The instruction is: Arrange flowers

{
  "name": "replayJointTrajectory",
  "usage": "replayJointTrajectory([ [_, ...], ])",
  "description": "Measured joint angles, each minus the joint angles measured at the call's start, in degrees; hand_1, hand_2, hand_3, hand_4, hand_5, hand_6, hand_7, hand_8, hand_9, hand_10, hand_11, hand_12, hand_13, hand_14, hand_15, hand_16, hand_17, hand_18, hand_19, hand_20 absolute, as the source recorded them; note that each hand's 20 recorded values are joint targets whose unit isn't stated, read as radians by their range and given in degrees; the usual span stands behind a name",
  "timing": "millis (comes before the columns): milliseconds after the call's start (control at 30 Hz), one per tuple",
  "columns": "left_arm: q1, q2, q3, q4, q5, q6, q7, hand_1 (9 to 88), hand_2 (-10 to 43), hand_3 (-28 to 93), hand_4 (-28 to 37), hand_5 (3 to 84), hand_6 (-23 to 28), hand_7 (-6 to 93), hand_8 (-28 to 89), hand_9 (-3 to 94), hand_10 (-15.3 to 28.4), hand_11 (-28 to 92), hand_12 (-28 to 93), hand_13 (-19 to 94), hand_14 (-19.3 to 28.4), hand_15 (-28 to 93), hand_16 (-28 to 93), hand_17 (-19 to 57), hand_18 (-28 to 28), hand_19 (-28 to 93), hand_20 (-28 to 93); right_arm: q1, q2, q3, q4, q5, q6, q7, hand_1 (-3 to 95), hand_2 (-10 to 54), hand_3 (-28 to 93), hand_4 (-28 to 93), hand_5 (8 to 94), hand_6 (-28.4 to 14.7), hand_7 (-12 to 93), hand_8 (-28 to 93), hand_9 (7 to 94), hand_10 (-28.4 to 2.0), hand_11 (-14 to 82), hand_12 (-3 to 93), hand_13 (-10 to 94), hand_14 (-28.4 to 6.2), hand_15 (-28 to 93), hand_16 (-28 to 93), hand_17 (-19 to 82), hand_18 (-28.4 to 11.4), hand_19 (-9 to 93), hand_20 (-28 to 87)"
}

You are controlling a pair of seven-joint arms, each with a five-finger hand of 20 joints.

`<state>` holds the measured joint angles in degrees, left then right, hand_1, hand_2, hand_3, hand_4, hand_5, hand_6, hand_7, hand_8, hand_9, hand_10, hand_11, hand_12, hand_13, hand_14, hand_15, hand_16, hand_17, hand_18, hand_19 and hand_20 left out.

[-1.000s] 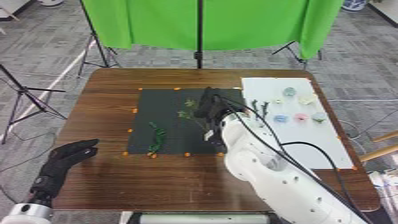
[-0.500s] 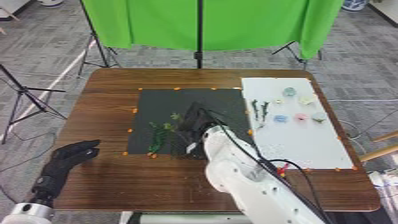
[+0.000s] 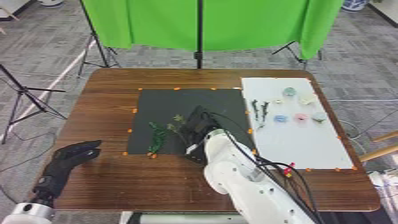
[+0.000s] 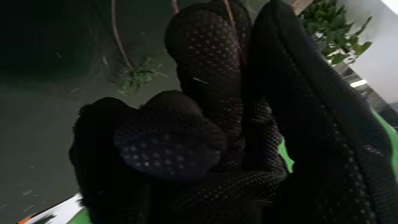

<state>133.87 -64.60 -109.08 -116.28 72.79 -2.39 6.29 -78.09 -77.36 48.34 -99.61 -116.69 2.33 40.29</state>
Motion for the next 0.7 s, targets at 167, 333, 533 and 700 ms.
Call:
replayJointTrajectory([
  [167, 0.0, 0.0, 0.03, 0.02, 0.02, -0.08, 0.01, 28.1, -8.0, 66, -15.4, 50.6, 3.9, 14.7, -5, 48.1, 14.2, 21, 15, 37, 18.6, 20, 3, 6.2, 13.1, 5, 19, 0.0, 0.0, 0.3, 0.1, 0.7, 0.5, 0.0, 51.6, -9.5, 55, -10, 85.5, -3.9, 22, 24, 93.6, -12.8, 33.6, 28.6, 94, -1.9, 62, 23, 74, -8.1, 93, 41],
  [333, -0.1, 0.0, 0.04, 0.04, 0.03, -0.16, 0.03, 28.1, -8.1, 66, -15.3, 50.5, 3.8, 14.7, -5, 48.0, 14.2, 21, 15, 37, 18.6, 20, 3, 6.1, 13.1, 5, 19, 0.0, 0.0, 0.6, 0.1, 1.4, 0.6, -0.2, 42.9, -9.5, 62, -14, 84.4, -3.9, 22, 18, 93.4, -13.1, 33.5, 28.6, 94, -2.1, 62, 23, 74, -8.0, 93, 40],
  [533, -0.1, 0.0, 0.06, 0.04, 0.07, -0.34, 0.03, 28.2, -8.1, 66, -15.4, 50.4, 3.9, 14.6, -5, 47.9, 14.2, 21, 15, 37, 18.6, 20, 3, 6.1, 13.1, 5, 19, 0.0, 0.0, 0.7, 0.1, 1.8, 0.6, -0.9, 37.6, -9.5, 67, -15, 84.4, -3.9, 25, 1, 93.3, -13.2, 33.5, 28.4, 94, -2.3, 62, 23, 74, -8.0, 93, 40],
  [700, -0.1, 0.0, 0.06, 0.04, 0.09, -0.46, 0.02, 28.2, -8.1, 66, -15.3, 50.4, 3.9, 14.6, -5, 47.9, 14.2, 21, 15, 37, 18.7, 19, 4, 6.0, 13.1, 5, 19, -0.1, 0.0, 0.7, 0.1, 1.8, 0.5, -1.3, 37.1, -9.5, 66, -15, 84.5, -4.0, 26, -5, 93.3, -13.5, 33.6, 28.2, 94, -2.4, 62, 23, 74, -8.1, 93, 40],
])
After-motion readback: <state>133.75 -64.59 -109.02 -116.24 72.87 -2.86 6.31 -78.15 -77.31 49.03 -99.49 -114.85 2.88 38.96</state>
